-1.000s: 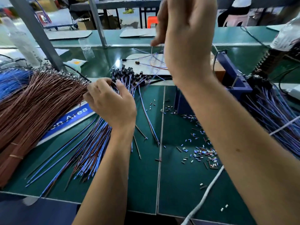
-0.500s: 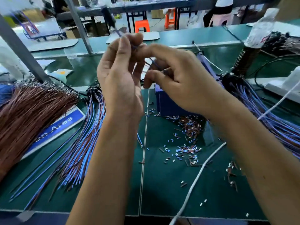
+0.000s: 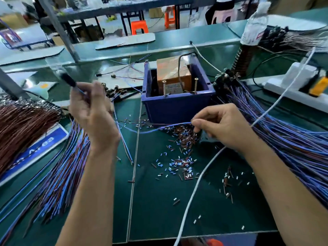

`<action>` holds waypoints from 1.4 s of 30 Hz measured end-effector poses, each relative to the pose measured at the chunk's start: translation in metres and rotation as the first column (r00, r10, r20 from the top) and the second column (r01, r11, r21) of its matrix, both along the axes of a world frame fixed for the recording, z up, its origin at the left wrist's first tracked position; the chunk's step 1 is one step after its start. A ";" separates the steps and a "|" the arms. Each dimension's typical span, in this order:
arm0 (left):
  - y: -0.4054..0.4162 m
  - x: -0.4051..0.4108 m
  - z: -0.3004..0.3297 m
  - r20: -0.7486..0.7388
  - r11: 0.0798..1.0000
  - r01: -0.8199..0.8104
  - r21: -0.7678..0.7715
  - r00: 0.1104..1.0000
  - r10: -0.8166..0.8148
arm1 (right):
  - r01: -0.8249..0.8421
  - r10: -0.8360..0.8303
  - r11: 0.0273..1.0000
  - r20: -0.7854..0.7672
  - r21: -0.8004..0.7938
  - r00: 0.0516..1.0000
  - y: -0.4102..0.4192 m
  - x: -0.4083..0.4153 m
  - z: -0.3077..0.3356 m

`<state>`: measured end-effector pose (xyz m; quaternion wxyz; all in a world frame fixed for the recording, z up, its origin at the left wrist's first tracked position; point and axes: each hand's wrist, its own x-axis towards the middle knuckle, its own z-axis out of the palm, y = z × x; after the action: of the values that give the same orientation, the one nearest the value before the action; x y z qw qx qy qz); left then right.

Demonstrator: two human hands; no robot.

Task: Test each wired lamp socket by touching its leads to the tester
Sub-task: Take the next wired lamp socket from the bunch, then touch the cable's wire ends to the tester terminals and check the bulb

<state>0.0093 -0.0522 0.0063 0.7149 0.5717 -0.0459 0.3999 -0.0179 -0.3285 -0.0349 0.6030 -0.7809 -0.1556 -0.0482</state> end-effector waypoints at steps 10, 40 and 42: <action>-0.070 -0.011 -0.049 0.029 0.514 0.097 0.852 0.973 -0.230 | 0.008 -0.006 0.972 -0.011 0.234 1.000 0.016 -0.004 -0.010; -0.058 -0.014 -0.044 -0.268 0.591 0.437 0.678 0.896 -0.356 | 0.066 -0.054 0.952 -0.048 0.299 0.997 0.014 0.001 -0.017; -0.058 -0.014 -0.044 -0.304 0.579 0.478 0.660 0.875 -0.376 | 0.064 -0.052 0.959 -0.052 0.277 0.997 0.014 0.001 -0.018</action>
<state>-0.0042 -0.1104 -0.0378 0.5096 0.8009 -0.2878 0.1268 -0.0170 -0.3144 -0.0530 0.7086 -0.6933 -0.1110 -0.0699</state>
